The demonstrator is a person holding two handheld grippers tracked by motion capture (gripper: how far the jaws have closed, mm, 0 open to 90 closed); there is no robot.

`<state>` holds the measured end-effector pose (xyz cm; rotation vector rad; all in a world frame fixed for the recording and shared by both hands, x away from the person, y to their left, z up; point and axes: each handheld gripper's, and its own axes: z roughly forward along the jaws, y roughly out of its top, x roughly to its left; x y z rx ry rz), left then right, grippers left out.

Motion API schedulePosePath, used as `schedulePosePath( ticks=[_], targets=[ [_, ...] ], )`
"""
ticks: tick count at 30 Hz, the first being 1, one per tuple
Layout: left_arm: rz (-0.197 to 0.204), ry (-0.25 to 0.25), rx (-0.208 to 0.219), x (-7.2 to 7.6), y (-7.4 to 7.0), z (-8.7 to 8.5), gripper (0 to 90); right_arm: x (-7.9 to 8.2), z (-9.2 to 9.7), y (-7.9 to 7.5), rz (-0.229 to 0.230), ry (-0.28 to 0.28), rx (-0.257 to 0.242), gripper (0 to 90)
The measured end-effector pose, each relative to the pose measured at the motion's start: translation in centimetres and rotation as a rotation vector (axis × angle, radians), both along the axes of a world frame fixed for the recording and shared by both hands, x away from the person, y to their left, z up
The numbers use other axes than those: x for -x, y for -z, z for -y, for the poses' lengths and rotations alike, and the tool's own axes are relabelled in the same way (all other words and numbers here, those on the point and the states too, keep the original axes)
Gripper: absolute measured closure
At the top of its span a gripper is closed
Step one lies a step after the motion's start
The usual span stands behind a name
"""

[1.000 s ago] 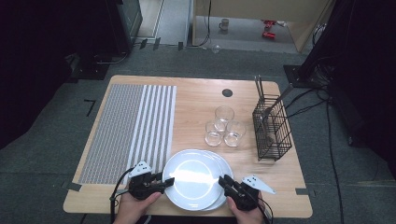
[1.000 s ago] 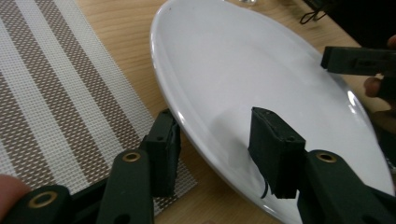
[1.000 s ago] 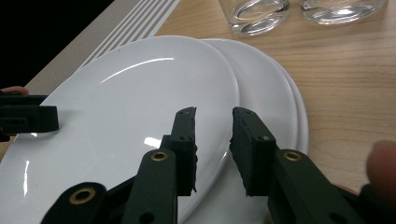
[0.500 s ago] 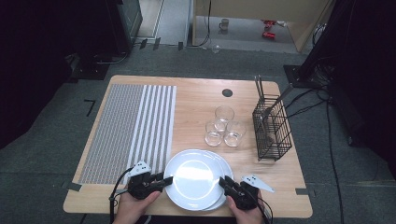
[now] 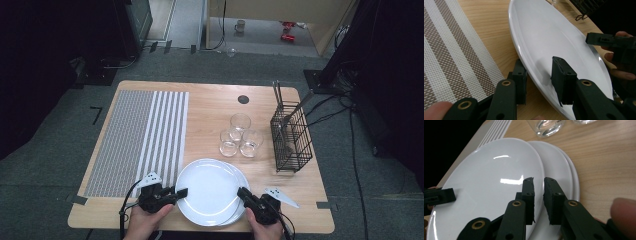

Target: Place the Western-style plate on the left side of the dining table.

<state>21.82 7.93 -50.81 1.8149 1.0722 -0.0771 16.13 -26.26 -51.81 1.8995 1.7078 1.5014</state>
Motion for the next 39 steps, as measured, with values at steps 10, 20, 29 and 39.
schedulePosePath(
  ticks=[10,20,29,39],
  targets=[
    [0.041,-0.012,-0.074,0.1,0.1,1.2,71.8,0.4,-1.3,-0.8,0.098,-0.071,0.014,78.3],
    [0.001,0.04,-0.044,0.1,0.6,1.4,57.2,0.2,2.0,-0.6,0.058,0.064,0.142,76.1],
    [-0.011,0.043,-0.052,0.1,0.7,1.5,54.8,0.1,1.4,-0.3,0.048,0.051,0.143,75.1],
    [-0.024,0.05,-0.062,0.1,0.9,1.6,53.6,0.3,0.5,-0.3,0.067,0.021,0.142,74.5]
  ],
)
